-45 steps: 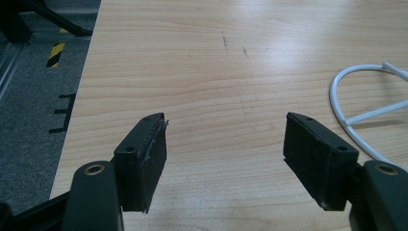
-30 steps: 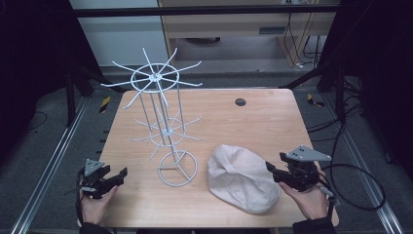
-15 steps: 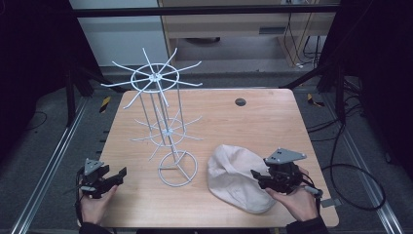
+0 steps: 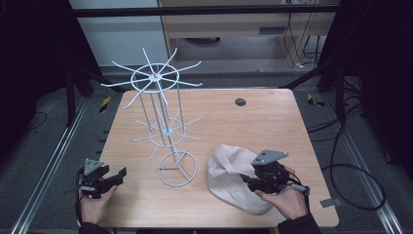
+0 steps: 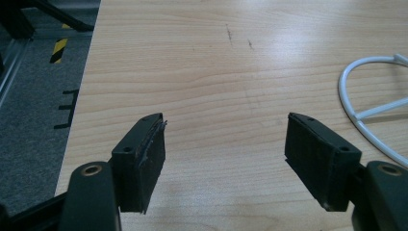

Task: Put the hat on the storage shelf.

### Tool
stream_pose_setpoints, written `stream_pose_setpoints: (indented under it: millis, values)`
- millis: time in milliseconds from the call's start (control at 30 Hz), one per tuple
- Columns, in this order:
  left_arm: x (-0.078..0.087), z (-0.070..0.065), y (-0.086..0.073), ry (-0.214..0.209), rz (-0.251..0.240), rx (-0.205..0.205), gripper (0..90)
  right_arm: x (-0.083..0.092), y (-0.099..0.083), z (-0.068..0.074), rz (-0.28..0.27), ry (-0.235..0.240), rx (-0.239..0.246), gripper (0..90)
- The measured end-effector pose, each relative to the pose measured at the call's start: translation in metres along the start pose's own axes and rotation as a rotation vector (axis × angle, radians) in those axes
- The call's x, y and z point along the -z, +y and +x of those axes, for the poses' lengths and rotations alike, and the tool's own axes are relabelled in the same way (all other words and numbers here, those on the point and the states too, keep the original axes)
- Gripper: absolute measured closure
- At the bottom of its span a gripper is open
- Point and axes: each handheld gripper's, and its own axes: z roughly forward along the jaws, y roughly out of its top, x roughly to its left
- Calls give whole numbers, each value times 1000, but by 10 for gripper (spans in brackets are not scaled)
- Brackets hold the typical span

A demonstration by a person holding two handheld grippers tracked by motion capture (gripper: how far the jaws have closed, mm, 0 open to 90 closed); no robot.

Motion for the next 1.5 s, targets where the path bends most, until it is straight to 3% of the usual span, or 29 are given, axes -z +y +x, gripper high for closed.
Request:
stream_pose_setpoints:
  millis: [433, 967, 1333, 1500]
  values:
    - [0, 1, 0, 2, 3, 2, 307, -23, 2, 6, 87, 27, 27, 523]
    - [-2, 1, 0, -1, 12, 2, 307, -40, 1, 0, 178, 50, 45, 657]
    - [-2, 1, 0, -1, 14, 0, 307, -49, -2, -4, 201, 53, 29, 745]
    - [-2, 1, 0, -2, 15, -2, 307, -53, -4, -3, 220, 49, 26, 829]
